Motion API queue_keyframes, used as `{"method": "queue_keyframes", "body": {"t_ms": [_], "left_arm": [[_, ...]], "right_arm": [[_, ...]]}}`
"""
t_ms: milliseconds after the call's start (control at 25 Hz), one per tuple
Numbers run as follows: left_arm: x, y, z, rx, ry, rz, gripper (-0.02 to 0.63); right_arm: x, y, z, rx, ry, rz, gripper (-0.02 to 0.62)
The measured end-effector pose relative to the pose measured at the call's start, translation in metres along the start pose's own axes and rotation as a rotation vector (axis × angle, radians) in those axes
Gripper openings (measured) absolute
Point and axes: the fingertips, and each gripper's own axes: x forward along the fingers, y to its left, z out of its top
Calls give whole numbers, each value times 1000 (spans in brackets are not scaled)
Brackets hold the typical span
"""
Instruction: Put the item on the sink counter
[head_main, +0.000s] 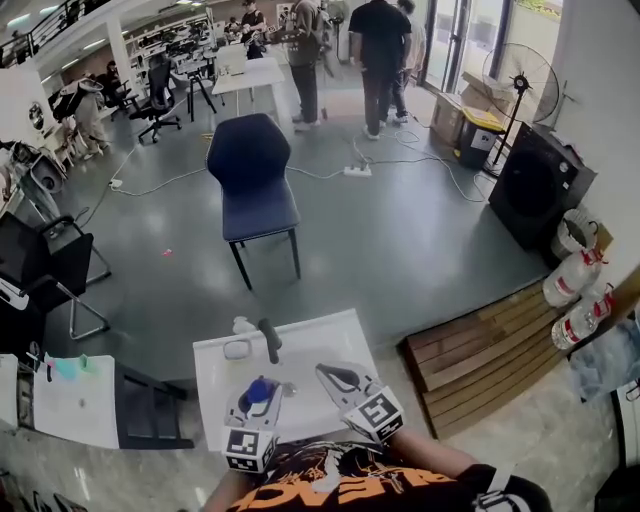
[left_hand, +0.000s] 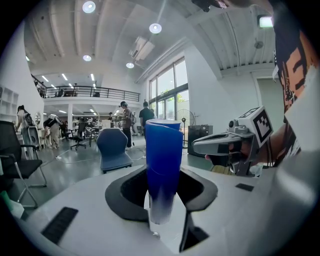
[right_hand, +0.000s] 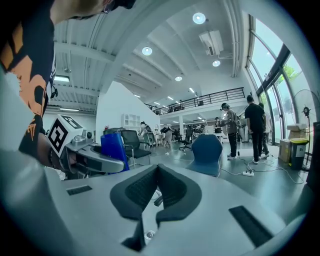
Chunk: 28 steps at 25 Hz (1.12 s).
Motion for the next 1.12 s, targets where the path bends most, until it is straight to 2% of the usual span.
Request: {"method": "queue_keyframes", "body": {"t_ms": [560, 880, 1120], "left_arm": [[14, 55, -8, -29, 5, 13, 166], [16, 92, -11, -32, 18, 42, 166], [13, 115, -20, -44, 25, 70, 166]], "right_arm": [[60, 3, 0, -11, 55, 26, 14], [93, 11, 1, -5, 73, 56, 14], [113, 17, -12, 3, 102, 80, 14]]}}
